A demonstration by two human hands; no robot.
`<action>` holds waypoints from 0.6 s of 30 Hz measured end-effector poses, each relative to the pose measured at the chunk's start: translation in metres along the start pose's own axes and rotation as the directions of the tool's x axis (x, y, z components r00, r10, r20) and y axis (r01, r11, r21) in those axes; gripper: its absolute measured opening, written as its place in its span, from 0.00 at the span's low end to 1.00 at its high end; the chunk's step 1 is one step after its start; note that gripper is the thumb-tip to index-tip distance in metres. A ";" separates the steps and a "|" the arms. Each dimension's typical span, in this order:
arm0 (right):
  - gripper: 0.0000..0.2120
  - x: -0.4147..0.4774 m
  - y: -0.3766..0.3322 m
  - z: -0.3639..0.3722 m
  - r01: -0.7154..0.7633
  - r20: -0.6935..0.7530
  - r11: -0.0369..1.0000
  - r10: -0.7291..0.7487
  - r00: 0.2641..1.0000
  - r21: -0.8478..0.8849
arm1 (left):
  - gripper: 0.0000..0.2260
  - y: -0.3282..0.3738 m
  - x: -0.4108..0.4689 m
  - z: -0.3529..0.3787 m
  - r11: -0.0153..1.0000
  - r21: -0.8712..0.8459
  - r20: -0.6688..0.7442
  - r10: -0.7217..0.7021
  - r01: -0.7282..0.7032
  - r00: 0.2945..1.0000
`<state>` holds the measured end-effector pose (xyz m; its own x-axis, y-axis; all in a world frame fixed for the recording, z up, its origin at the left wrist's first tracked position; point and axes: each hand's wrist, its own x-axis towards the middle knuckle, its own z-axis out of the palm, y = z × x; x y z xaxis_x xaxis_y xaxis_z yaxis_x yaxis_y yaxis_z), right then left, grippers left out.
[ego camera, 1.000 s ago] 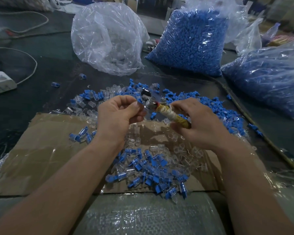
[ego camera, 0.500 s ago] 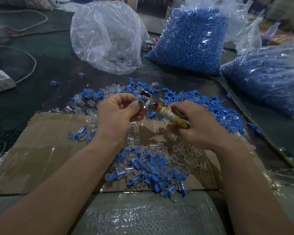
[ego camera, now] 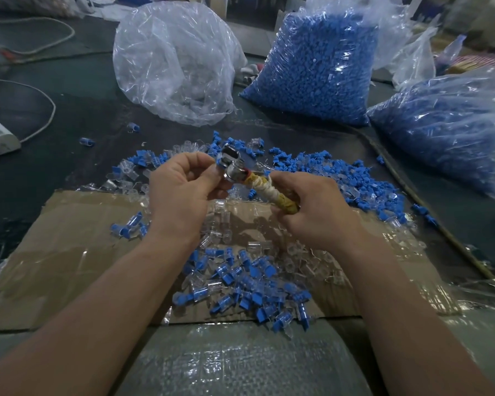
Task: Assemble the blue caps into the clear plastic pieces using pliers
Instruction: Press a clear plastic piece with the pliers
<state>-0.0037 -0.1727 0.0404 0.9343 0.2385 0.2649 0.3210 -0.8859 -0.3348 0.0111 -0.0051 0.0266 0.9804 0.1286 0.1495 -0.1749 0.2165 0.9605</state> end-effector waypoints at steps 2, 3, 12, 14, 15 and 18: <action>0.18 0.000 0.001 0.000 0.011 -0.014 1.000 -0.011 1.000 -0.007 | 0.08 0.000 0.000 -0.001 1.000 -0.007 0.005 -0.006 0.006 1.000; 0.18 0.000 0.001 0.001 0.017 -0.019 1.000 -0.018 1.000 -0.008 | 0.08 0.000 0.000 -0.001 1.000 -0.005 0.009 -0.004 0.005 1.000; 0.20 0.000 0.019 -0.007 -0.073 -0.074 0.996 0.076 0.994 0.041 | 0.07 0.007 0.004 -0.008 0.996 0.044 0.053 -0.086 0.083 0.995; 0.18 0.000 0.027 -0.010 -0.153 -0.110 0.988 0.157 0.982 0.036 | 0.06 0.010 0.003 -0.009 0.986 0.140 0.166 -0.116 0.093 0.979; 0.17 0.000 0.030 -0.012 -0.196 -0.108 0.980 0.198 0.974 0.026 | 0.05 0.011 0.001 -0.009 0.978 0.186 0.242 -0.137 0.092 0.961; 0.17 0.000 0.042 -0.014 -0.347 -0.057 0.938 0.346 0.936 0.002 | 0.02 0.014 -0.004 -0.007 0.956 0.284 0.494 -0.206 0.067 0.845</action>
<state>0.0075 -0.2155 0.0389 0.9773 -0.1062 0.1833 -0.0227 -0.9129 -0.4075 0.0037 0.0046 0.0380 0.9094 -0.4135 0.0446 -0.0759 -0.0596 0.9953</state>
